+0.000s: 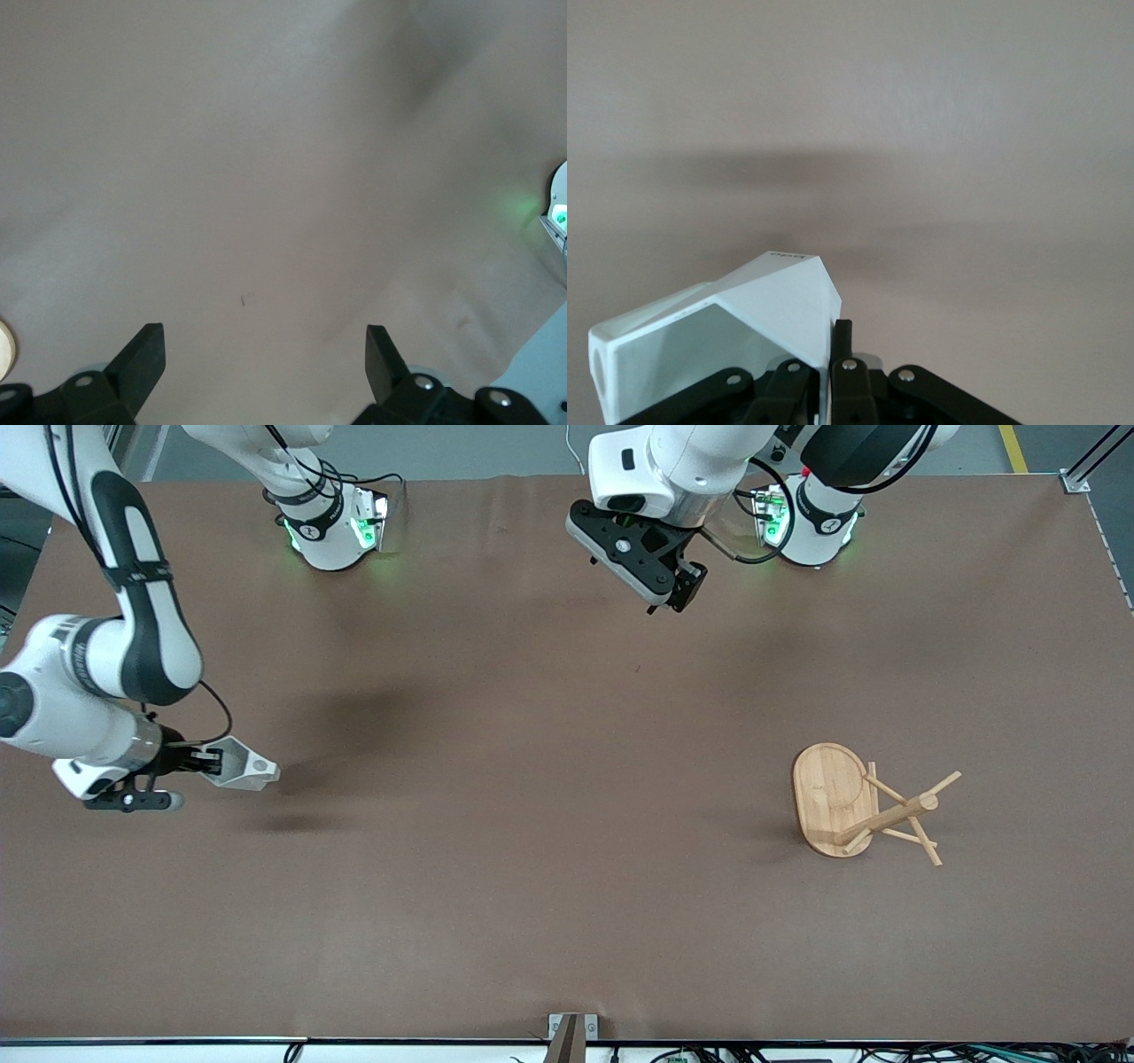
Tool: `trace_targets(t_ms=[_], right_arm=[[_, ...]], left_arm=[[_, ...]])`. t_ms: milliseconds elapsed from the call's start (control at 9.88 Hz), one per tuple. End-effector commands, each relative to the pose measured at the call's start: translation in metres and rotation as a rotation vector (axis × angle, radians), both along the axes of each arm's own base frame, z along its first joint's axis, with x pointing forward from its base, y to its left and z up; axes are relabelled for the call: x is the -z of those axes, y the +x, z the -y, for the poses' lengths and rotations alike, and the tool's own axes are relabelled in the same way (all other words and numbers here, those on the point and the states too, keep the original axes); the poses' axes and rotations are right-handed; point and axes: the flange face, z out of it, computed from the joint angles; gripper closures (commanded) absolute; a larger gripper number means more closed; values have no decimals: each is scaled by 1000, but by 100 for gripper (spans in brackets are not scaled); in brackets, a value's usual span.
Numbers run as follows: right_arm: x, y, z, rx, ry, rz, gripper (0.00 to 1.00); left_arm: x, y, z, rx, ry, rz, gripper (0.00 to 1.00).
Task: Hang cup on rack
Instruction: 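Lift the cup with the right gripper while the left gripper approaches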
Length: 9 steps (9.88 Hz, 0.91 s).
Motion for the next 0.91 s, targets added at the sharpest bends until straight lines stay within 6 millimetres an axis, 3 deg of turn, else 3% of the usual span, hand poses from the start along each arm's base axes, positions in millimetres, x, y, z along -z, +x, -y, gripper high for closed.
trace_targets(t_ms=[0, 405, 506, 608, 810], right_arm=[[-36, -4, -39, -64, 102, 15, 99], [-40, -19, -99, -31, 718, -57, 99], [-41, -27, -127, -81, 814, -87, 99], [-44, -31, -142, -86, 870, -101, 99], [-41, -43, -189, -88, 1002, -146, 99]], left_arm=[[13, -1, 8, 101, -1, -6, 0], [-6, -24, 43, 263, -172, 64, 0], [-9, -34, 52, 372, -211, 82, 0], [-10, -43, 61, 464, -256, 98, 0], [-10, -49, 79, 501, -310, 147, 0]])
